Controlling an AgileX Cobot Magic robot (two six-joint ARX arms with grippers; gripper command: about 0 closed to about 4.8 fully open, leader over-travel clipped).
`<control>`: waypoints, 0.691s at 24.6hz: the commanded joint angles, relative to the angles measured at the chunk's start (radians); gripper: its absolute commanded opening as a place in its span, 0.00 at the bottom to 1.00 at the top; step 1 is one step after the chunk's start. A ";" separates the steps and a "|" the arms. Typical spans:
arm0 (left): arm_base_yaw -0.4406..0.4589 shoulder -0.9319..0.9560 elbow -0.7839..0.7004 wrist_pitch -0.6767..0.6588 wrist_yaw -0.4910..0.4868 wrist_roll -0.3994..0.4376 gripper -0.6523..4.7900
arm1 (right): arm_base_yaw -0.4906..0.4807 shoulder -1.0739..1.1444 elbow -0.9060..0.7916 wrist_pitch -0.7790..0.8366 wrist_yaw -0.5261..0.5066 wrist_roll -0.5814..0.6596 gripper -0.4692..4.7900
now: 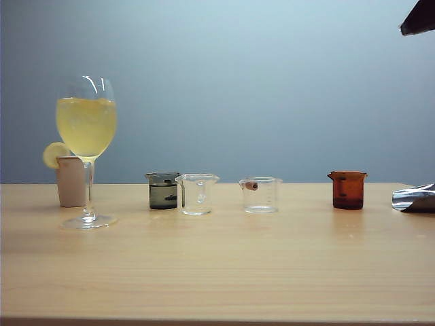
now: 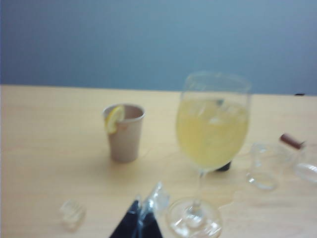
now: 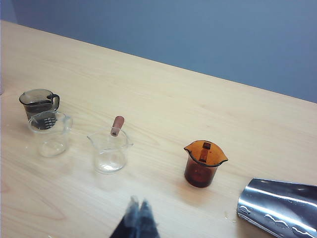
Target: Pick up the third measuring cup from the left, pour the pineapple juice inside into the goblet, and finally put the measuring cup back in its original place.
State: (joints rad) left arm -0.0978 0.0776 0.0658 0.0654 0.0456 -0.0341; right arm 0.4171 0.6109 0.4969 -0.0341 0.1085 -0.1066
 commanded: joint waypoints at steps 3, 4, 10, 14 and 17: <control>0.064 -0.075 -0.034 0.011 0.000 0.008 0.11 | 0.000 0.000 0.002 0.012 -0.002 0.003 0.09; 0.072 -0.077 -0.039 0.018 0.000 0.008 0.11 | 0.000 0.000 0.002 0.012 -0.002 0.003 0.09; 0.076 -0.076 -0.056 0.010 -0.013 0.023 0.11 | 0.000 0.000 0.002 0.008 -0.002 0.003 0.09; 0.053 -0.076 -0.056 0.010 -0.089 0.035 0.11 | 0.000 0.000 0.002 0.008 -0.002 0.003 0.09; 0.044 -0.076 -0.056 0.010 -0.091 0.035 0.11 | 0.000 0.000 0.002 0.008 -0.002 0.003 0.09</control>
State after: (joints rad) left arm -0.0544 0.0017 0.0071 0.0639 -0.0402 -0.0032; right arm 0.4175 0.6121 0.4969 -0.0360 0.1085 -0.1066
